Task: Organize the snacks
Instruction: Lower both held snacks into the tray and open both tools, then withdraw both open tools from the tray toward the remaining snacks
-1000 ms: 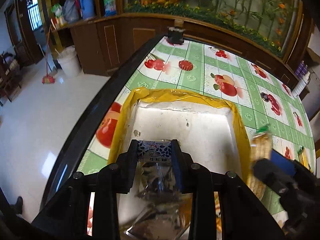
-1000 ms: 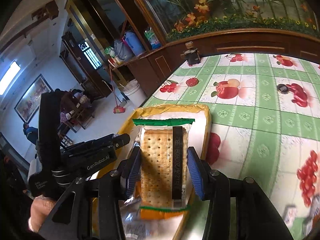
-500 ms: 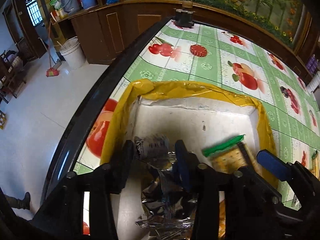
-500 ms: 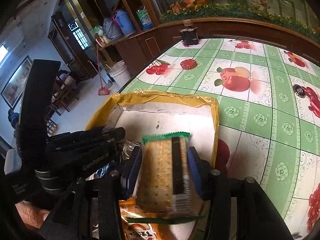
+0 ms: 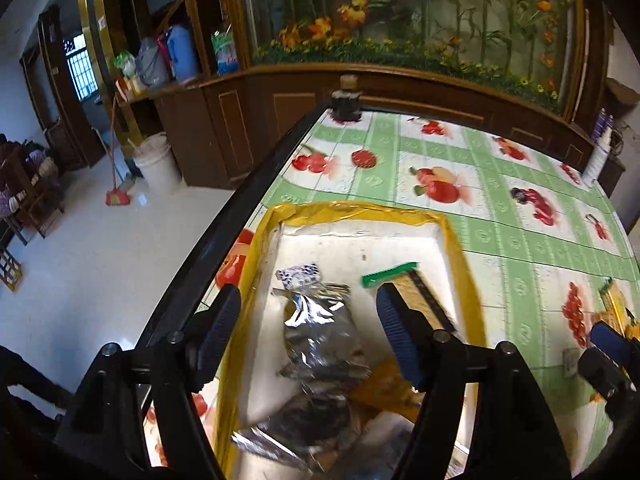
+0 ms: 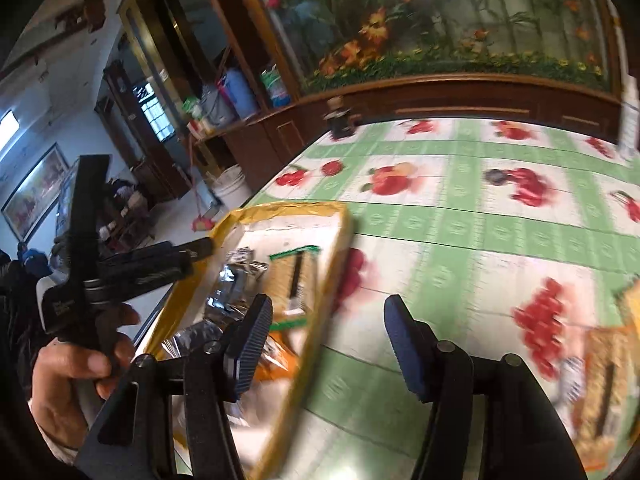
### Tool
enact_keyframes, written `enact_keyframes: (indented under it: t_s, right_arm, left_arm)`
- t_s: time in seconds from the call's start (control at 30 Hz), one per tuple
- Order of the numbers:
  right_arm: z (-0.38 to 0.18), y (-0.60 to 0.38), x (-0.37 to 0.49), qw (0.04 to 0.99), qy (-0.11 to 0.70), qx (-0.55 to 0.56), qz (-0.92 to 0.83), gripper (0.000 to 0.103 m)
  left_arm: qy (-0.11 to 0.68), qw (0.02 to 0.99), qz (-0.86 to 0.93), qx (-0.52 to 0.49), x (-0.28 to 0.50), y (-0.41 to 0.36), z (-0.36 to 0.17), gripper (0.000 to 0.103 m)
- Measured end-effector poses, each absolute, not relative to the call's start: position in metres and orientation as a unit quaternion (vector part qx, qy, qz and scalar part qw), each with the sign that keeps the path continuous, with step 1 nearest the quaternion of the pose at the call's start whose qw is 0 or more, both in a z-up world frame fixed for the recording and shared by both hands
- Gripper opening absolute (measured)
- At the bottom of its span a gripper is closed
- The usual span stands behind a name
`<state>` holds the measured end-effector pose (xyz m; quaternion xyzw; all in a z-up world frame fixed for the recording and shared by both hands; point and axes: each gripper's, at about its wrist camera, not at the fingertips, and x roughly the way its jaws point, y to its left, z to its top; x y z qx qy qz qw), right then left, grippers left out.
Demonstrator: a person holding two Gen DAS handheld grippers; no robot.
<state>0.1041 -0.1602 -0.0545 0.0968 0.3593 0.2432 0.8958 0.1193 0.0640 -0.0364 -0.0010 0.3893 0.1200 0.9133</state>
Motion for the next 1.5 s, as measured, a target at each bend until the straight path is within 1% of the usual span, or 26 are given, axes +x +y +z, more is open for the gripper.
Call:
enact_keyframes:
  t_s: [0.33,0.53,1.03,1.33,1.5]
  right_arm:
    - [-0.077,-0.301,0.041,0.911,0.362,0.161,0.116,0.063]
    - [-0.09,-0.356,0.01,0.91,0.363,0.188,0.068,0.067]
    - [-0.097,-0.417,-0.027,0.913,0.354,0.205,0.014,0.067]
    - [-0.102,-0.432,-0.03,0.911,0.36,0.201,-0.001,0.068]
    - [-0.098,-0.418,-0.019,0.914,0.356,0.191,0.024,0.068]
  left_arm:
    - [0.391,0.918,0.069,0.018,0.093,0.008,-0.033,0.071]
    - [0.396,0.917,0.054,0.025,0.084,-0.015,-0.035,0.071]
    - [0.401,0.914,0.009,0.056,0.075,-0.07,-0.039,0.071]
    - [0.453,0.884,-0.084,0.08,0.078,-0.141,-0.08,0.071]
    - [0.473,0.875,-0.075,0.065,0.091,-0.147,-0.098,0.071]
